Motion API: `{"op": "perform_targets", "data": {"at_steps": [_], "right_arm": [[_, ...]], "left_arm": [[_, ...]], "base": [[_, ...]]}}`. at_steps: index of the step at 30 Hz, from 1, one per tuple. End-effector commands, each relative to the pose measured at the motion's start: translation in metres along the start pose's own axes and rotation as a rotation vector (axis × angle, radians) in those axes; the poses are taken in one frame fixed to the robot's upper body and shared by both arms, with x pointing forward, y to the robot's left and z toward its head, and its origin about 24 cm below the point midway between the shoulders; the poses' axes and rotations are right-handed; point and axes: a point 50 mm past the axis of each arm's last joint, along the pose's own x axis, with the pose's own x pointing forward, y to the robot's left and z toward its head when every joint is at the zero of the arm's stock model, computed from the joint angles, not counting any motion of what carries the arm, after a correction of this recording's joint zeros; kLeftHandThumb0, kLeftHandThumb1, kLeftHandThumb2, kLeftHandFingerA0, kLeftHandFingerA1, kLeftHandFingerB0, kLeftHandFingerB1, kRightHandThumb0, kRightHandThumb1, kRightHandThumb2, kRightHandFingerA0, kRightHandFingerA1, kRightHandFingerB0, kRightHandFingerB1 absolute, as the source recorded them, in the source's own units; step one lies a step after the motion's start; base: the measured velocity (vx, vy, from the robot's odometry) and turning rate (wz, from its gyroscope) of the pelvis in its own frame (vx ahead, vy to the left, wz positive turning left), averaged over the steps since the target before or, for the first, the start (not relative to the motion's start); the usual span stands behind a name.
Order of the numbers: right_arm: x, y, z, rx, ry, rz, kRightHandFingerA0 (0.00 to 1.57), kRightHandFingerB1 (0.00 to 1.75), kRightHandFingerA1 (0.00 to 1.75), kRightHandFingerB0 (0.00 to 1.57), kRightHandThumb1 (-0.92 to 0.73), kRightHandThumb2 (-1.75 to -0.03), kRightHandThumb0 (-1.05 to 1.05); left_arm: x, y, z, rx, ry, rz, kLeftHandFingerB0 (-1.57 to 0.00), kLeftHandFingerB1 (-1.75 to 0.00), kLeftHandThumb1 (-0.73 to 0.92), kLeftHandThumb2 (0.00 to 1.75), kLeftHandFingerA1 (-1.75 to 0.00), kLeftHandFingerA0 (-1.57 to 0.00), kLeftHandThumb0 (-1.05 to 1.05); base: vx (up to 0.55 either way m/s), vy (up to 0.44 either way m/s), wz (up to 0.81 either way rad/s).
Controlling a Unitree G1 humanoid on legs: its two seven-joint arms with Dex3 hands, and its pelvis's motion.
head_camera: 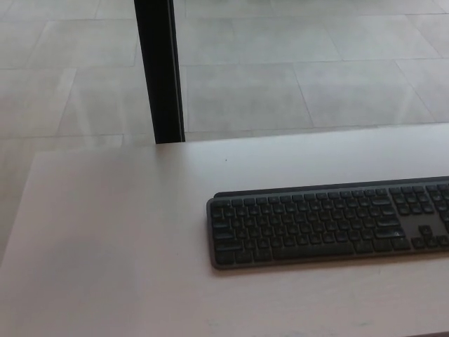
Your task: The robot uses its right fingers to click on the space key of the black keyboard placed on the center of the white desk.
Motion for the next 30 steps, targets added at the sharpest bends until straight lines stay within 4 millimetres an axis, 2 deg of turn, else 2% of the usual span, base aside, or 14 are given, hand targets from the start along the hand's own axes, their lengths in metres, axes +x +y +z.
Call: {"op": "perform_targets", "data": {"at_steps": [1, 4, 5, 7, 8, 9, 12, 13, 17, 23, 25, 26, 27, 30], "right_arm": [[0.002, 0.036, 0.044, 0.08, -0.075, 0.083, 1.12, 0.56, 0.76, 0.79, -0.5, -0.56, -0.66], [-0.004, 0.054, 0.053, 0.086, -0.105, 0.143, 0.93, 0.5, 0.77, 0.76, -0.55, -0.57, -0.56], [-0.013, 0.074, 0.061, 0.068, -0.145, 0.224, 0.93, 0.48, 0.8, 0.69, -0.57, -0.57, -0.48], [-0.02, 0.086, 0.064, 0.041, -0.165, 0.258, 0.93, 0.48, 0.8, 0.69, -0.57, -0.57, -0.48], [-0.03, 0.106, 0.064, 0.089, -0.139, 0.355, 0.86, 0.48, 0.88, 0.62, -0.59, -0.56, -0.37], [-0.039, 0.118, 0.063, -0.004, -0.161, 0.414, 0.9, 0.45, 0.83, 0.6, -0.63, -0.58, -0.34], [-0.053, 0.135, 0.058, -0.077, -0.173, 0.518, 0.87, 0.44, 0.82, 0.56, -0.62, -0.58, -0.31], [-0.06, 0.142, 0.055, -0.098, -0.175, 0.569, 0.9, 0.44, 0.86, 0.57, -0.61, -0.57, -0.3], [-0.101, 0.175, 0.028, -0.25, -0.216, 0.784, 0.93, 0.46, 1.04, 0.62, -0.58, -0.57, -0.29], [-0.124, 0.184, -0.018, -0.493, -0.246, 0.97, 0.91, 0.44, 1.19, 0.67, -0.54, -0.56, -0.35], [-0.131, 0.186, -0.027, -0.534, -0.256, 1.012, 0.95, 0.6, 1.14, 0.61, -0.44, -0.83, -0.36], [-0.133, 0.187, -0.031, -0.564, -0.269, 1.036, 0.88, 0.46, 1.34, 0.69, -0.53, -0.57, -0.31], [-0.136, 0.189, -0.037, -0.601, -0.275, 1.065, 0.98, 0.61, 1.23, 0.63, -0.43, -0.82, -0.39], [-0.141, 0.189, -0.045, -0.672, -0.277, 1.092, 0.84, 0.45, 1.38, 0.69, -0.54, -0.58, -0.32]], "left_arm": [[0.001, 0.007, 0.007, -0.005, -0.034, 0.024, -0.85, -0.58, 0.52, 0.55, -0.88, -0.82, -0.42], [0.001, 0.007, 0.007, -0.014, -0.028, 0.028, -0.86, -0.58, 0.5, 0.55, -0.86, -0.82, -0.43], [0.002, 0.007, 0.007, -0.027, -0.021, 0.029, -0.78, -0.72, 0.4, 0.85, -0.89, -0.82, -0.43], [0.002, 0.007, 0.007, -0.033, -0.021, 0.026, -0.78, -0.72, 0.4, 0.85, -0.89, -0.82, -0.43], [0.002, 0.007, 0.007, -0.034, -0.02, 0.027, -0.85, -0.58, 0.51, 0.55, -0.88, -0.84, -0.44], [0.001, 0.007, 0.007, -0.007, -0.029, 0.028, -0.79, -0.72, 0.4, 0.86, -0.89, -0.81, -0.45], [0.001, 0.007, 0.008, 0.013, -0.039, 0.029, -0.79, -0.72, 0.41, 0.86, -0.91, -0.81, -0.46], [0.001, 0.007, 0.009, 0.011, -0.041, 0.024, -0.84, -0.6, 0.51, 0.55, -0.88, -0.82, -0.42], [0.002, 0.007, 0.009, 0.005, -0.037, 0.024, -0.82, -0.58, 0.53, 0.55, -0.87, -0.8, -0.41], [0.001, 0.008, 0.008, 0.003, -0.037, 0.024, -0.81, -0.58, 0.52, 0.55, -0.87, -0.8, -0.42], [0.001, 0.008, 0.008, -0.014, -0.036, 0.021, -0.81, -0.6, 0.52, 0.55, -0.91, -0.79, -0.41], [0.001, 0.008, 0.008, -0.008, -0.037, 0.025, -0.83, -0.58, 0.51, 0.55, -0.94, -0.86, -0.44], [0.001, 0.008, 0.008, -0.007, -0.038, 0.033, -0.77, -0.72, 0.4, 0.85, -0.9, -0.81, -0.43], [0.002, 0.007, 0.009, 0.006, -0.04, 0.032, -0.77, -0.72, 0.41, 0.86, -0.92, -0.83, -0.44]], "base": [[0.0, 0.0, 0.0], [0.0, 0.0, 0.0], [0.0, 0.0, 0.0], [0.0, 0.0, 0.0], [0.0, 0.0, 0.0], [0.0, 0.0, 0.0], [0.0, 0.0, 0.0], [0.0, 0.0, 0.0], [0.0, 0.0, 0.0], [0.0, 0.0, 0.0], [0.0, 0.0, 0.0], [0.0, 0.0, 0.0], [0.0, 0.0, 0.0], [0.0, 0.0, 0.0]]}}
